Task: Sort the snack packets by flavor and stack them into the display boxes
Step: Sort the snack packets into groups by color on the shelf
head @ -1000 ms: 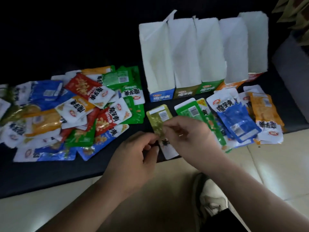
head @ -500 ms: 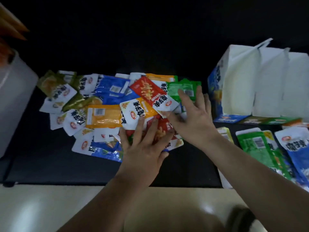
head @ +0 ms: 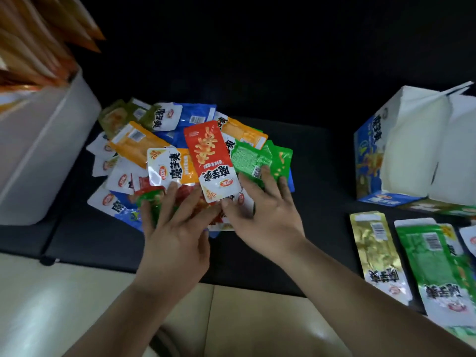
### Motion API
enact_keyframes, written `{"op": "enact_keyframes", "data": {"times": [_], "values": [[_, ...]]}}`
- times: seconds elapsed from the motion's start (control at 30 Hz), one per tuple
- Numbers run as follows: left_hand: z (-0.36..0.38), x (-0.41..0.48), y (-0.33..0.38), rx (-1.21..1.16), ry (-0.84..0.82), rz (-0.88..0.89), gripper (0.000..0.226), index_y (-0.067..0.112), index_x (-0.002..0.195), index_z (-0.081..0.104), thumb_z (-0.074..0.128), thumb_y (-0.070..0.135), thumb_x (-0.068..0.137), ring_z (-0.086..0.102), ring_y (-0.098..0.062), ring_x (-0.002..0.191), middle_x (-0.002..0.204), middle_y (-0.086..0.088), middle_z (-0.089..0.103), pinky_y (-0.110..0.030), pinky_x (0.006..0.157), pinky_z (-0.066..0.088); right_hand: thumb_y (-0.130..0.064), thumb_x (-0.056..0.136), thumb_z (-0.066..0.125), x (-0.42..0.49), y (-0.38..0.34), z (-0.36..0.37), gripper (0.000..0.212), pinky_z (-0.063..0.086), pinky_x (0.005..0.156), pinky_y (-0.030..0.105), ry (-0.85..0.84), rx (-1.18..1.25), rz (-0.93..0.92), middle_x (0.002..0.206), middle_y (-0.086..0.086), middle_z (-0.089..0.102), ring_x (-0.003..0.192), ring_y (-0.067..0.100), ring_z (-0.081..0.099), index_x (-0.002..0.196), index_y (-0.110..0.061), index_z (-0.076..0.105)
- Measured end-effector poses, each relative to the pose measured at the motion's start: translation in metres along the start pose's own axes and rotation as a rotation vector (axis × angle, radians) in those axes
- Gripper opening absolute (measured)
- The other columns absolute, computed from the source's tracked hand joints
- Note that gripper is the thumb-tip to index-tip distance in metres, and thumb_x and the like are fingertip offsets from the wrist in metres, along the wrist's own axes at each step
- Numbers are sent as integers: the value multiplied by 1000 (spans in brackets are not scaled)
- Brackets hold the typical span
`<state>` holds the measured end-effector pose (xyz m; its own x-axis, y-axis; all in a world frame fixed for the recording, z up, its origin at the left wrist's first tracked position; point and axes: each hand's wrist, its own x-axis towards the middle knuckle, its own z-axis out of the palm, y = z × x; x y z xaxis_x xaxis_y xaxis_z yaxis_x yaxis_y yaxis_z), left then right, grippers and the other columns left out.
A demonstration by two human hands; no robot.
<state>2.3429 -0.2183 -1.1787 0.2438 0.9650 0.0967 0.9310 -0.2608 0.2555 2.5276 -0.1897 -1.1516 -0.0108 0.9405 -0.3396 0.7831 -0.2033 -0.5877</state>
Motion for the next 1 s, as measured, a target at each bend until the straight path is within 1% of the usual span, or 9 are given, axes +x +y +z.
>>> {"op": "enact_keyframes", "data": {"times": [0.13, 0.2, 0.33, 0.4, 0.47, 0.57, 0.67, 0.9, 1.0], "values": [[-17, 11, 8, -120, 236, -23, 31, 16, 98, 75, 63, 5, 71, 55, -39, 121, 125, -8, 65, -65, 101, 40, -53, 94, 59, 0, 21, -16, 54, 35, 120, 36, 164, 337, -24, 163, -16, 33, 153, 6, 26, 147, -46, 49], [-25, 23, 24, -179, 251, 28, 27, 14, 102, 72, 62, 10, 77, 52, -38, 120, 128, -10, 60, -60, 96, 42, -55, 91, 58, 4, 36, -23, 55, 38, 120, 42, 242, 302, -2, 158, -14, 41, 150, 10, 33, 144, -42, 53], [-22, 68, 60, -59, -128, 97, 72, 29, 156, 38, 65, 42, 90, 4, -43, 157, 171, -12, 9, -69, 123, 11, -51, 97, 57, -1, 55, -27, 59, 11, 123, 21, 172, 83, 75, 164, -13, 37, 156, 9, 21, 153, -36, 46], [-13, 92, 64, 50, -340, 58, 88, 38, 164, 9, 55, 62, 93, -20, -39, 156, 172, -6, -18, -67, 123, -8, -53, 97, 56, -3, 60, -28, 63, 17, 121, 20, 188, -18, 33, 162, -11, 41, 154, 9, 27, 154, -31, 45], [-1, 99, 61, 108, -430, 51, 89, 42, 163, 0, 44, 74, 93, -25, -37, 155, 171, -3, -22, -67, 121, -14, -58, 98, 53, -1, 59, -42, 59, 31, 115, 24, 163, -17, 53, 155, -14, 50, 147, 11, 40, 153, -36, 45], [9, 83, 47, 113, -355, 81, 79, 44, 162, 10, 34, 78, 94, -19, -37, 157, 173, -1, -13, -68, 121, -13, -60, 100, 47, 7, 58, -59, 55, 38, 98, 25, 85, -73, 61, 146, -16, 56, 134, 15, 52, 151, -41, 43], [4, 65, 27, 74, -282, 140, 75, 46, 158, 27, 29, 80, 91, -7, -34, 160, 174, 1, 5, -65, 124, -9, -65, 97, 45, 8, 60, -59, 64, 44, 102, 32, 92, -168, 23, 145, -10, 57, 134, 19, 52, 154, -35, 43], [-14, 40, -17, -89, -154, 81, 63, 34, 129, 70, 60, 70, 78, 35, -28, 152, 155, 4, 52, -64, 124, 18, -83, 89, 34, 9, 45, -44, 83, 50, 99, 39, 54, -415, 5, 145, -15, 44, 138, 24, 39, 160, -40, 25], [-13, 34, -10, -23, -37, 27, 53, 26, 122, 74, 79, 54, 77, 51, -32, 139, 133, 3, 68, -64, 120, 28, -81, 88, 39, 17, 41, -49, 79, 50, 91, 37, 50, -464, 21, 138, -15, 46, 134, 24, 41, 154, -37, 40]]}}
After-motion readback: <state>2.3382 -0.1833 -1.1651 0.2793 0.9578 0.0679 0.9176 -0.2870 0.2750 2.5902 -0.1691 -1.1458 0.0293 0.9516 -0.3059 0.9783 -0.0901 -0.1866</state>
